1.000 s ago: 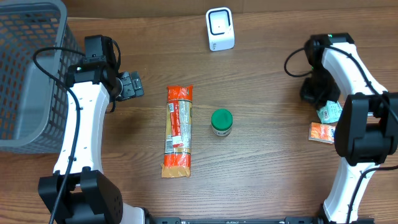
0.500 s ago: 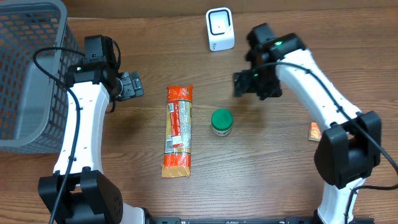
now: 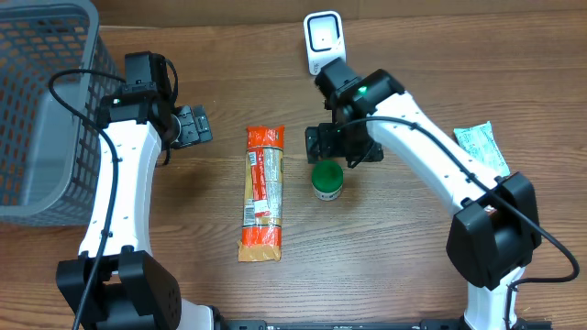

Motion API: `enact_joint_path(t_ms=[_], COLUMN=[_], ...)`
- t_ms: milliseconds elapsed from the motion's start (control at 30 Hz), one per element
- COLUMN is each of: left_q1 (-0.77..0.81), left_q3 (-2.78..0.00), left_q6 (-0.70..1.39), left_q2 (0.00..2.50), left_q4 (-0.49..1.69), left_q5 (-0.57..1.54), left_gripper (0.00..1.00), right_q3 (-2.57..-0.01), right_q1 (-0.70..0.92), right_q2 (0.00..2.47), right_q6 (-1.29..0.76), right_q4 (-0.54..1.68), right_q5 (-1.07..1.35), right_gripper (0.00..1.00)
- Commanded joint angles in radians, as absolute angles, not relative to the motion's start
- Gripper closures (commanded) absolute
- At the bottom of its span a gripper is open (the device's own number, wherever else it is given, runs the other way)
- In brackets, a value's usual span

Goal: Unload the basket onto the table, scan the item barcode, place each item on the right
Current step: 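Set the packet down at the table's right edge and release, then move the right gripper left over the green-lidded jar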

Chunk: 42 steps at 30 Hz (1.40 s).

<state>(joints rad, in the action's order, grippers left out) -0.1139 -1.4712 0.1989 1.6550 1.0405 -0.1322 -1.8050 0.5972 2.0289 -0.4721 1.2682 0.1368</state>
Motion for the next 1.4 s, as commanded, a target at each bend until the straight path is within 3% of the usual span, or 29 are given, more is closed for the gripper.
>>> enact_joint_path(t_ms=[0, 233, 333, 433, 900, 1167, 1367], left_q1=[-0.118, -0.118, -0.118, -0.118, -0.118, -0.118, -0.118], left_q3=[-1.465, -1.465, -1.465, -1.465, -1.465, -1.465, -1.465], left_q6=[0.190, 0.190, 0.190, 0.190, 0.190, 0.190, 0.190], left_q2=[1.656, 1.656, 1.656, 1.656, 1.656, 1.656, 1.656], left_q4=[1.040, 1.040, 1.040, 1.040, 1.039, 1.039, 1.040], left_q5=[-0.138, -0.138, -0.138, -0.138, -0.138, -0.138, -0.138], left_gripper=[0.00, 0.00, 0.00, 0.00, 0.00, 0.00, 0.00], right_q3=[-1.784, -1.779, -1.779, -1.779, -1.765, -1.676, -1.649], right_q1=[0.638, 0.710, 0.728, 0.732, 0.733, 0.734, 0.735], right_q2=[2.005, 2.005, 2.005, 2.005, 2.006, 2.006, 2.006], right_q6=[-0.755, -0.902, -0.902, -0.902, -1.006, -1.025, -1.021], right_q4=[1.259, 1.174, 1.160, 1.174, 1.223, 1.136, 1.112], right_q5=[0.002, 0.016, 0.010, -0.014, -0.124, -0.134, -0.132], right_gripper=[0.00, 0.00, 0.16, 0.21, 0.14, 0.08, 0.14])
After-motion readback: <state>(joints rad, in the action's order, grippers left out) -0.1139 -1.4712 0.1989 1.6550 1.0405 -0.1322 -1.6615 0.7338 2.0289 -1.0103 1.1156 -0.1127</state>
